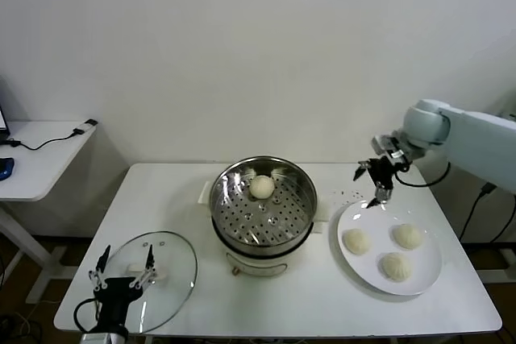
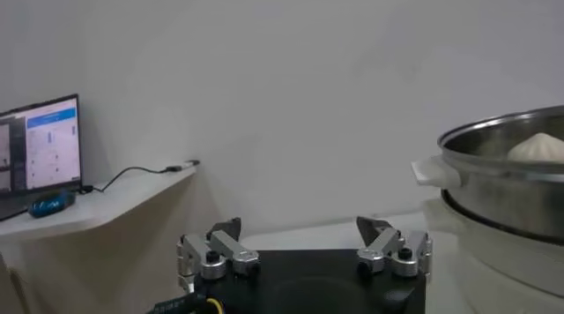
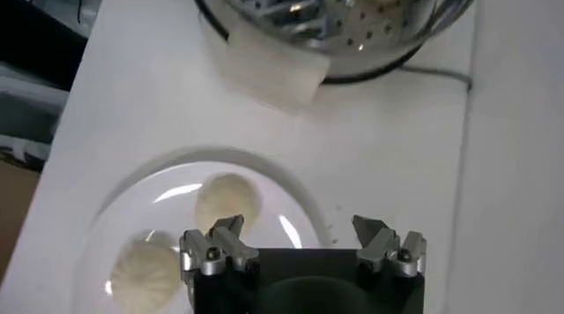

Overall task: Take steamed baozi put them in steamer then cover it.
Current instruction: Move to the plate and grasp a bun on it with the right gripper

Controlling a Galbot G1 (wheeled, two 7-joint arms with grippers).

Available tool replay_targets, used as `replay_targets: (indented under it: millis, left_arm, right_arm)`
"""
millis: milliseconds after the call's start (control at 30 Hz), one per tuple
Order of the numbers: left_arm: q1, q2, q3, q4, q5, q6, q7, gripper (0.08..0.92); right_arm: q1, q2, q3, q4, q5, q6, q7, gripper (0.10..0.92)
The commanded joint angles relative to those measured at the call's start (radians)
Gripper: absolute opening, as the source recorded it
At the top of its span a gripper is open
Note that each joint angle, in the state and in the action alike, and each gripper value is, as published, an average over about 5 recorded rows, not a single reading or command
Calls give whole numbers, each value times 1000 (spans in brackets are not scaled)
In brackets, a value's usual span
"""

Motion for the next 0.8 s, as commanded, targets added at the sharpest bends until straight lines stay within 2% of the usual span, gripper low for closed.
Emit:
replay_targets:
  millis: [33,800]
  left_arm:
    - [6,3,-7,4,-5,-2,0,823]
    - [21,1,-17,25,-9,-10,-3,823]
  right_arm:
    - [-240,-27,104,-28,-95,-77,15,823]
    - [-373,78,218,-103,-119,-74,52,816]
